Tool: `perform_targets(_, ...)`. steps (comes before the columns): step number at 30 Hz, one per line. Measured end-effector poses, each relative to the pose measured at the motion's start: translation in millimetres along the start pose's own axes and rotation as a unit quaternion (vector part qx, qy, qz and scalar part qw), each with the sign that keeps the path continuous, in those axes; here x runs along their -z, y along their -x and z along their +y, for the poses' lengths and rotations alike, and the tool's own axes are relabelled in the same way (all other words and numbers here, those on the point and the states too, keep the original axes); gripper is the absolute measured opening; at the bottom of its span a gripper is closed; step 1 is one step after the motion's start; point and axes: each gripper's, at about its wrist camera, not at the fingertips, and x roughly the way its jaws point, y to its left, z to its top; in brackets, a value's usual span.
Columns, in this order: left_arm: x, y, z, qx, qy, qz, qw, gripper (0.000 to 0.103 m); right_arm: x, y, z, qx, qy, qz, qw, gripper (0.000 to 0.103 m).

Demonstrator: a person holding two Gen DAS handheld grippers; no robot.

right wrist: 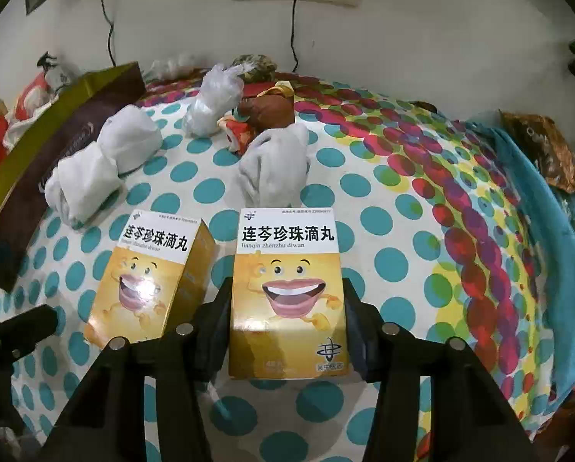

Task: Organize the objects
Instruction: 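Grasp a yellow medicine box with each gripper and lift them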

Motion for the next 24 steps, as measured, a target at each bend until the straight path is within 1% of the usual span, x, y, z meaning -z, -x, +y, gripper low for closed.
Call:
perform_targets(3, -3, 6, -12, -0.007, -0.012, -0.02, 0.9997, 0.089, 5, 10, -7, -0.011, -0.019, -0.016, 1.0, 0.048)
perform_targets(5, -5, 8, -19, 0.005, -0.015, -0.028, 0.9995, 0.09, 8, 19, -13, -0.017, -0.037, -0.026, 0.999, 0.048)
perform_targets(8, -9, 6, -32, 0.035, -0.016, -0.026, 0.9989, 0.09, 16, 41, -24, -0.01, -0.061, -0.047, 0.997, 0.049)
perform_targets(10, -12, 4, -43, 0.045, -0.018, -0.027, 0.9984, 0.09, 21, 55, -33, -0.018, -0.077, -0.057, 0.995, 0.049)
perform_targets(14, -20, -10, -64, 0.029, -0.03, -0.003, 0.9991, 0.09, 31, 77, -45, -0.025, -0.095, -0.072, 0.993, 0.049)
perform_targets(17, -24, -25, -72, 0.015, -0.027, 0.017, 0.9994, 0.09, 36, 85, -51, -0.026, -0.1, -0.078, 0.992, 0.049)
perform_targets(21, -24, -41, -72, 0.006, -0.012, 0.038, 0.9992, 0.09, 42, 91, -58, -0.031, -0.108, -0.081, 0.99, 0.049)
perform_targets(24, -22, -46, -69, 0.004, -0.005, 0.044, 0.999, 0.09, 44, 93, -60, -0.038, -0.116, -0.083, 0.989, 0.049)
